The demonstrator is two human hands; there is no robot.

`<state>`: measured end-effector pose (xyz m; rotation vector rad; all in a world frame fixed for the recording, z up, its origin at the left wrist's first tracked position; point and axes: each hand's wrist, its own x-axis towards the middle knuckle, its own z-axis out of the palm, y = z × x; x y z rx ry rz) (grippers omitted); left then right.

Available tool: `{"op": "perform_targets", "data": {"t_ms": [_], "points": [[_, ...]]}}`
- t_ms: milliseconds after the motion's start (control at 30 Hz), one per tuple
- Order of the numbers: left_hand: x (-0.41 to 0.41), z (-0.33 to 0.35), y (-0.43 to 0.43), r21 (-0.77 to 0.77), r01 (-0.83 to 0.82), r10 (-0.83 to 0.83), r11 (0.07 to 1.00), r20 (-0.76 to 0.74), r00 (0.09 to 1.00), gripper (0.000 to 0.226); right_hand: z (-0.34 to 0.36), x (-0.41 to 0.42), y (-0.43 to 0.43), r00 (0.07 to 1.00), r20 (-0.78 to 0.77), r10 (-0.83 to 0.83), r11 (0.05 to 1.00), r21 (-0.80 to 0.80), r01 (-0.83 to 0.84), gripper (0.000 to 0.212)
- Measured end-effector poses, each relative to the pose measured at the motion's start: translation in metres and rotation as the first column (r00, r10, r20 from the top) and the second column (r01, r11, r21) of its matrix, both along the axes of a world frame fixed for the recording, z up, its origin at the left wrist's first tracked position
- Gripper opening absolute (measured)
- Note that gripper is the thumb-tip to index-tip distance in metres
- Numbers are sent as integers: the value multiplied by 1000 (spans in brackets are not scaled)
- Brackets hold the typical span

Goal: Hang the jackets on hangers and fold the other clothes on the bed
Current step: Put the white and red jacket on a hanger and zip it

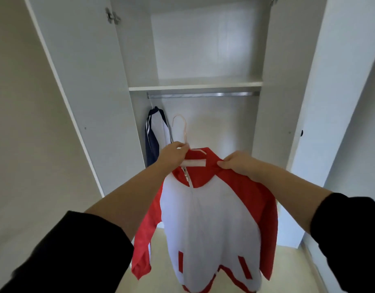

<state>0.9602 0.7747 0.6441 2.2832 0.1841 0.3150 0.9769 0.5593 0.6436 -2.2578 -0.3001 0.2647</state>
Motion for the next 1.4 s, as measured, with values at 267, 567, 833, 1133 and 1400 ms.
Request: {"op": "perform_targets", "data": {"t_ms": [267, 567, 833, 1133, 1400], "points": [[79, -13, 30, -292, -99, 119, 951, 49, 992, 28, -15, 61, 51, 994, -105, 28, 999, 31, -25, 19], [213, -35, 72, -267, -28, 14, 963, -55, 998, 27, -57, 169, 89, 909, -375, 182, 977, 175, -123, 31], [351, -52, 111, -213, 80, -103, 974, -98, 990, 40, -54, 309, 149, 984, -178, 25, 977, 212, 14, 32], [416, -108, 161, -166, -52, 51, 985, -10, 999, 26, -53, 421, 203, 967, -251, -35, 925, 359, 127, 29], [444, -108, 186, -533, 226, -462, 815, -363, 809, 37, -57, 495, 253, 876, -482, -24, 824, 486, 290, 20]]}}
